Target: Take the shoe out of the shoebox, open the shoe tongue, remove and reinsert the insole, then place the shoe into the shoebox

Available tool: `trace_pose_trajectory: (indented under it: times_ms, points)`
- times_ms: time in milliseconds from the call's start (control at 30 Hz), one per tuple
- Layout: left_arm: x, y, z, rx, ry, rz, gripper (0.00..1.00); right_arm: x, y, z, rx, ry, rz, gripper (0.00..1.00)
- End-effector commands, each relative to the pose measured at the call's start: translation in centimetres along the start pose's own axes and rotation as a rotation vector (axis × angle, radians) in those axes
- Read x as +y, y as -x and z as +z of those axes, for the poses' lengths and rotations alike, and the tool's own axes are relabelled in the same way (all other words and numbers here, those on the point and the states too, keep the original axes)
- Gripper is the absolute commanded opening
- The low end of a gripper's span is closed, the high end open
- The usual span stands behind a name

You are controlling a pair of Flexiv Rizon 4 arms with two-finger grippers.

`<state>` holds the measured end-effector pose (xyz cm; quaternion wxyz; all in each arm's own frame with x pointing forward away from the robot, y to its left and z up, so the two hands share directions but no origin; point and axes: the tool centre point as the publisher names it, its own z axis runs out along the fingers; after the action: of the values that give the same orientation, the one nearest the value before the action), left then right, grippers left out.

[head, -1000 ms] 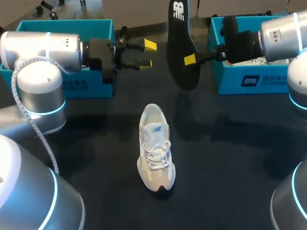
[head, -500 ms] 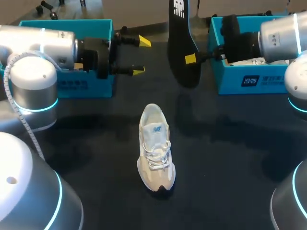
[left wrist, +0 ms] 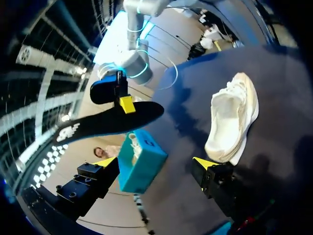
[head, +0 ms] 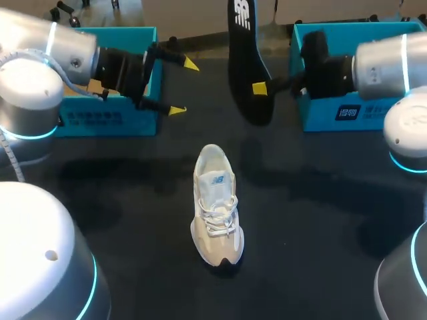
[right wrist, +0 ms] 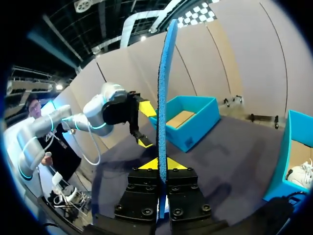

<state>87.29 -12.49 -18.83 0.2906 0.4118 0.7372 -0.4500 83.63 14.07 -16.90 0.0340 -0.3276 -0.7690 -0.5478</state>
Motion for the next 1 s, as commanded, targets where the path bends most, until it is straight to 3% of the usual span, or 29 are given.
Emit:
trace_pose_trajectory:
  times_ms: [33,367,633,1000]
  points:
    - [0.0,-0.4,0.0,0.233,0.021,-0.222,1.0,-0.5,0.5,1.5,0.028,0.037,-0.004,0.0]
    - [-0.5,-3.9,-0.1,0.288,0.039,-0.354,1.0,-1.2,0.5,2.5,0.117,0.049,0.005,0.0]
    - [-0.6,-5.6,-0.9,0.311,0.076,-0.417,1.0,-1.5,0.3,3.0,0.194,0.05,0.036,0.0]
    - [-1.0,-9.0,-0.9,0.32,0.143,-0.541,1.0,-2.5,0.1,3.8,0.227,0.063,0.036,0.0]
